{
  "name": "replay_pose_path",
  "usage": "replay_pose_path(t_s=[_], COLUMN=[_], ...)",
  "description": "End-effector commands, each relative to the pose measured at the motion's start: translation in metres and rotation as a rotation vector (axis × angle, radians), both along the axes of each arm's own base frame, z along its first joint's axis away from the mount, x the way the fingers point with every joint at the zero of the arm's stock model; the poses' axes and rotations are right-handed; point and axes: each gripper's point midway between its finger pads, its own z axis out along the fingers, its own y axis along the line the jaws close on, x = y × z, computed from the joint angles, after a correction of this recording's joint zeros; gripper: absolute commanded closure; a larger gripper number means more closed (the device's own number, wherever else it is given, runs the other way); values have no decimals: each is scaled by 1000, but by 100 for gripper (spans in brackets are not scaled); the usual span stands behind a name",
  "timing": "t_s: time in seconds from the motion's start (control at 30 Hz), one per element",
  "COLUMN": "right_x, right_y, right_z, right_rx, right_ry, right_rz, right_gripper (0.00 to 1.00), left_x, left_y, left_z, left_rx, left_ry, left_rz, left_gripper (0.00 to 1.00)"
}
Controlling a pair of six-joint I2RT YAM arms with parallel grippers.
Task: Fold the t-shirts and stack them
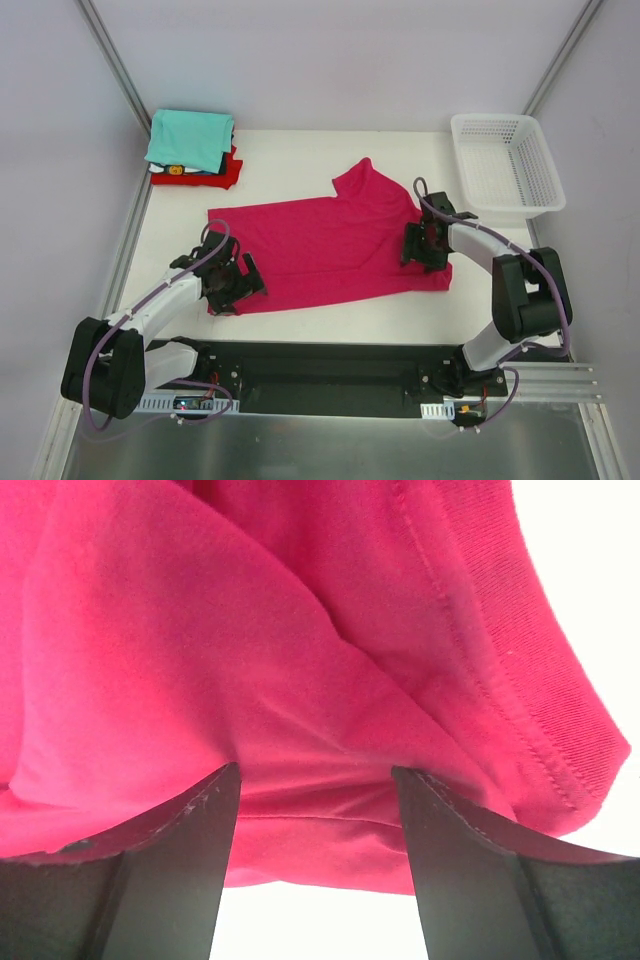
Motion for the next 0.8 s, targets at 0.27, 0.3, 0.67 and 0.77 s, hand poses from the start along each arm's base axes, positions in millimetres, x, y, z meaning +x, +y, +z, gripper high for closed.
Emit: replay_pose_path(t_s=[0.27,0.3,0.67,0.77], right_x=[15,17,19,24], right_y=[-18,-14,35,49], right_z=[27,35,114,119], right_rx=[-75,-54,139,189], right_ry=[-58,-72,-231,-229], right_rz=[-12,-7,120,149], right_gripper=[32,32,31,31], left_x=[-17,-15,40,57], left_y=[10,9,5,-1], left_z=[-12,-8,71,86], left_rx=[35,30,58,52], left_ry=[63,52,-165,-195], left_rz=[15,13,-9,-35], left_gripper=[1,1,1,1])
